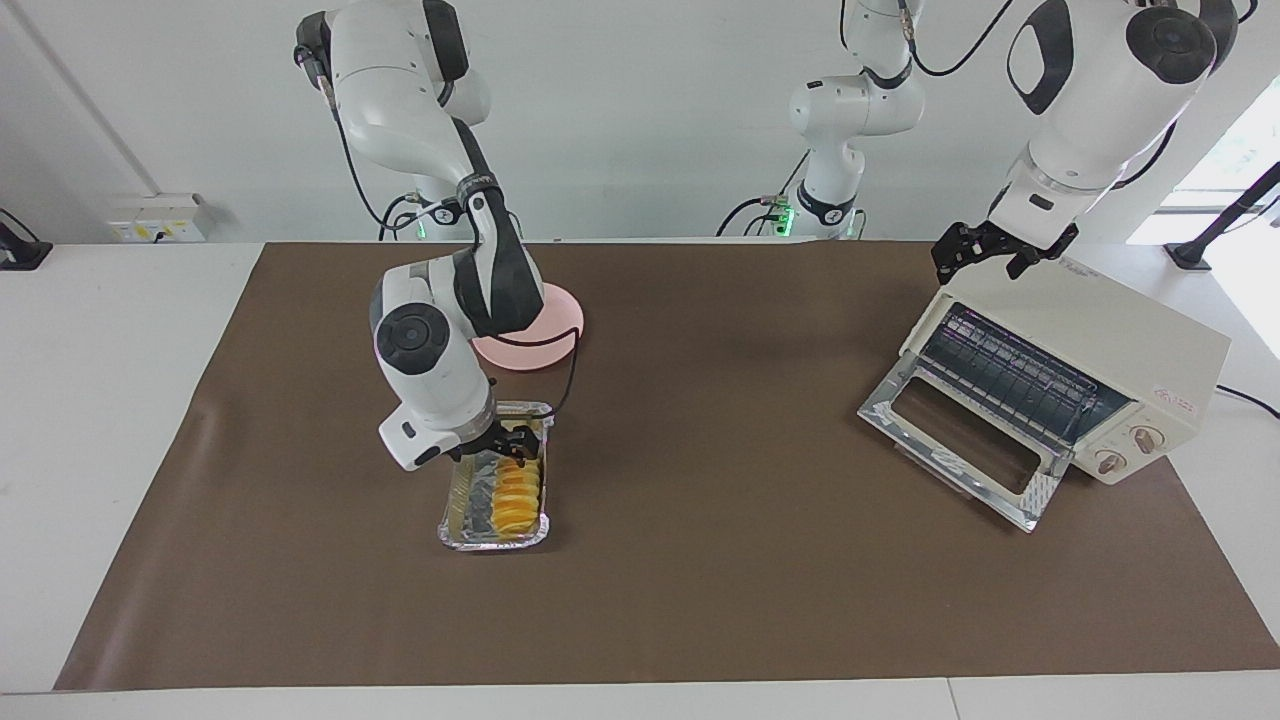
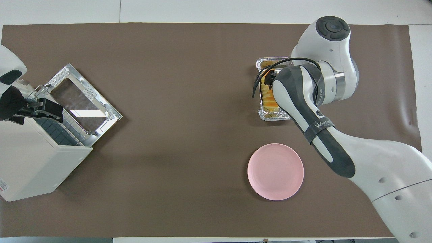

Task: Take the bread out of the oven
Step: 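Grasp the orange bread slices in the tray with the right gripper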

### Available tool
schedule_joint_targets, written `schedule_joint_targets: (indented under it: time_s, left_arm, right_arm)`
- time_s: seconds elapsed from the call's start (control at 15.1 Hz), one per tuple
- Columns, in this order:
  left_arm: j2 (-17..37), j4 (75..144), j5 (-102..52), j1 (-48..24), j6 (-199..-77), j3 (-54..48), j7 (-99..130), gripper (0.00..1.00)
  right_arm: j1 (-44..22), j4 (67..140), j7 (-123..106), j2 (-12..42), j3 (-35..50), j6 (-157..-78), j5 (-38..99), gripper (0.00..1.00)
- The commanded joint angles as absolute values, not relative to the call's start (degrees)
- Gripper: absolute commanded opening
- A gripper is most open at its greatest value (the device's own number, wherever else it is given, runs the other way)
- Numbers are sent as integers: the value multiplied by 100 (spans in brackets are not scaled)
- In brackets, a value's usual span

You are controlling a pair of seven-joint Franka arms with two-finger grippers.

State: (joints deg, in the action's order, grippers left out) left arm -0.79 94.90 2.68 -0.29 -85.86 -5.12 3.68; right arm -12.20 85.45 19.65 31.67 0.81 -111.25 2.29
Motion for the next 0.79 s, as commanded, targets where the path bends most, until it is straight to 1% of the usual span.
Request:
schedule_joint_targets:
  time_s: [0.0,0.33,0.66,0.73]
  left_arm:
    - [-167,9545,185,0,-8587,-510,404,100]
    - [-167,9545,185,-9,-8587,-510,404,100]
    - [-167,9545,185,0,-8578,-510,404,100]
    - [-167,9545,185,0,-8578,-510,404,100]
  right_arm:
    - [-1195,8613,2091,3216,114,-11232,158,100]
    - [-1292,8613,2118,3296,114,-11276,167,100]
    - [-1318,8692,2171,3428,114,-11619,149,100]
    - [-1327,8701,2171,3428,114,-11619,149,95]
